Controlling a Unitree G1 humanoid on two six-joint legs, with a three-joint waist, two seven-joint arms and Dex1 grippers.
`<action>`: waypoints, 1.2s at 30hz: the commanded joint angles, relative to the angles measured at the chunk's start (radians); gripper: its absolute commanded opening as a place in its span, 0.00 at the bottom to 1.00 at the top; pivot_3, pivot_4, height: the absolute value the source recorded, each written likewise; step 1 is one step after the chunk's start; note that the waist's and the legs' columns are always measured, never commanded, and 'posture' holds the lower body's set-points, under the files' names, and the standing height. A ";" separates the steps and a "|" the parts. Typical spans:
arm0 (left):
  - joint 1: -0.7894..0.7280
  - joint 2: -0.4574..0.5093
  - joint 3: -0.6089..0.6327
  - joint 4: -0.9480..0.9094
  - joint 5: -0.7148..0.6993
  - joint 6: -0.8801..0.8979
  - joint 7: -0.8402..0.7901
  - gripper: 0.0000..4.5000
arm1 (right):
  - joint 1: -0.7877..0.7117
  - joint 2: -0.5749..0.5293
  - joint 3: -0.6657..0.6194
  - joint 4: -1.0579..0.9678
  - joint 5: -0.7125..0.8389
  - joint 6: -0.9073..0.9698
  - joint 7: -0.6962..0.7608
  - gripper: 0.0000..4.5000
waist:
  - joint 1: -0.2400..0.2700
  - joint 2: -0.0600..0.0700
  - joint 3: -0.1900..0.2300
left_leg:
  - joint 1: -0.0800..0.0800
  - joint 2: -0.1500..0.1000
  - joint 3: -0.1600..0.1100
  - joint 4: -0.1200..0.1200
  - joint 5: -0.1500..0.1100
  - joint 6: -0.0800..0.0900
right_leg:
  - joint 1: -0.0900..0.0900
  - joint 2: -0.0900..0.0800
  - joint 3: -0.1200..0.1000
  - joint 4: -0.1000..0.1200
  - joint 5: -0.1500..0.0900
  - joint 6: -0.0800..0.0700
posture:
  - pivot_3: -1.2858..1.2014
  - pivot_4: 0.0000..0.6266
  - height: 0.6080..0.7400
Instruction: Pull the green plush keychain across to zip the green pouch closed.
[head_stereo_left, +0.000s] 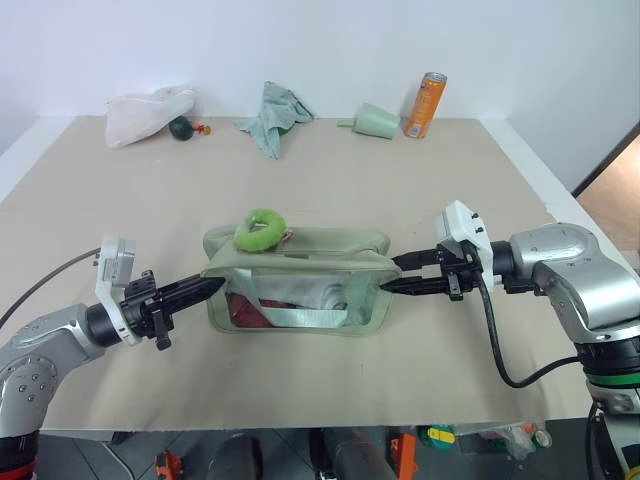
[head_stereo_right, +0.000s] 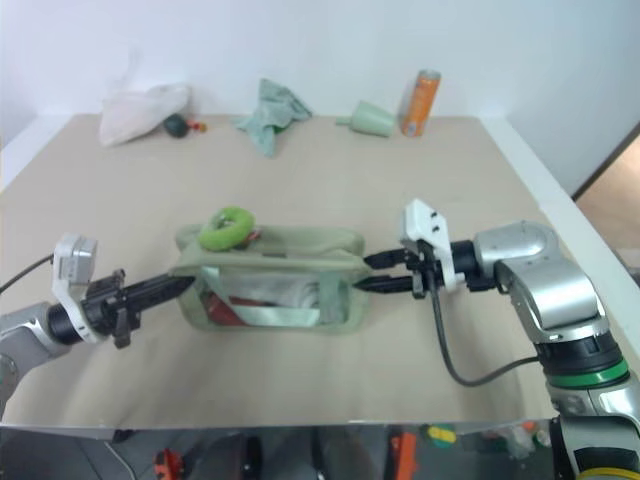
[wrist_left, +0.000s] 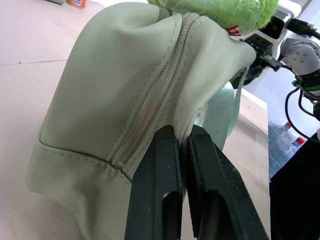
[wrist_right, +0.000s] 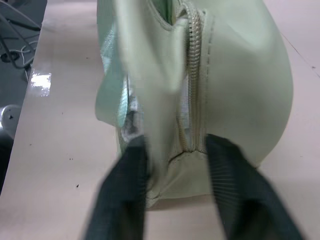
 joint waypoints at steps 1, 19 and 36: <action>-0.012 -0.004 0.002 -0.029 -0.004 -0.020 -0.007 0.00 | 0.002 -0.054 -0.052 -0.020 0.016 0.008 0.015 0.75 | 0.001 0.000 0.000 | 0.000 0.000 0.000 0.000 0.000 0.000 | 0.000 0.000 0.000 0.000 0.000 0.000 | 0.52 0.24 1.00; -0.029 -0.017 -0.023 -0.022 0.018 -0.029 -0.012 0.00 | -0.333 0.101 0.068 -0.017 -0.065 -0.147 -0.048 0.96 | 0.001 0.001 0.001 | 0.000 0.001 -0.001 0.000 0.000 0.000 | 0.000 0.001 -0.001 0.000 0.000 0.000 | 0.52 0.24 1.00; -0.023 -0.042 -0.024 -0.048 0.004 -0.031 0.011 0.00 | -0.477 0.321 0.226 0.136 -0.253 -0.435 -0.011 0.96 | 0.003 0.001 0.001 | -0.003 -0.004 -0.001 0.001 -0.001 0.002 | -0.001 -0.005 -0.001 0.000 0.000 0.000 | 0.52 0.24 1.00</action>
